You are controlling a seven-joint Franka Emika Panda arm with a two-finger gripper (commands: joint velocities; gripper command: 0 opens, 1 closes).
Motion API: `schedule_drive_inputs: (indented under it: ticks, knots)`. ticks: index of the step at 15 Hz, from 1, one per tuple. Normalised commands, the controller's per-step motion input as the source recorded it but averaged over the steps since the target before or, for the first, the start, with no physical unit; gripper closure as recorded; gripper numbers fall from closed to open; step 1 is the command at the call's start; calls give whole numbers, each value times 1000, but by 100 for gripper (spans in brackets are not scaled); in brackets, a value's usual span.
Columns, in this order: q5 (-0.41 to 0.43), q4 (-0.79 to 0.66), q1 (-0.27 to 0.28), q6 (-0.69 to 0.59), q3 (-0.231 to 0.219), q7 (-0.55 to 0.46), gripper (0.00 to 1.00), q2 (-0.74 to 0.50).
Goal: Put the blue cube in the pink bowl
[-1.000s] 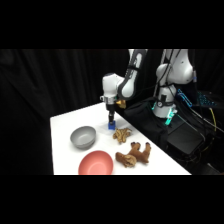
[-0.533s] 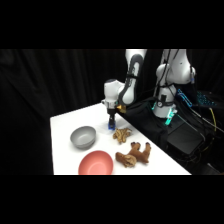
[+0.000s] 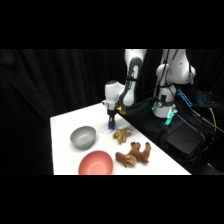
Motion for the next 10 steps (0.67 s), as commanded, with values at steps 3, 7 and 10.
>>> schedule_drive_inputs:
  ticks: [3,7,10]
  knots:
    - [-47,-141,21,-197,-60,-39,78,-337]
    - [-184,-110,58,-485,-164,-47,79,-517]
    - [-229,-10,30,-551,-143,-43,79,-510]
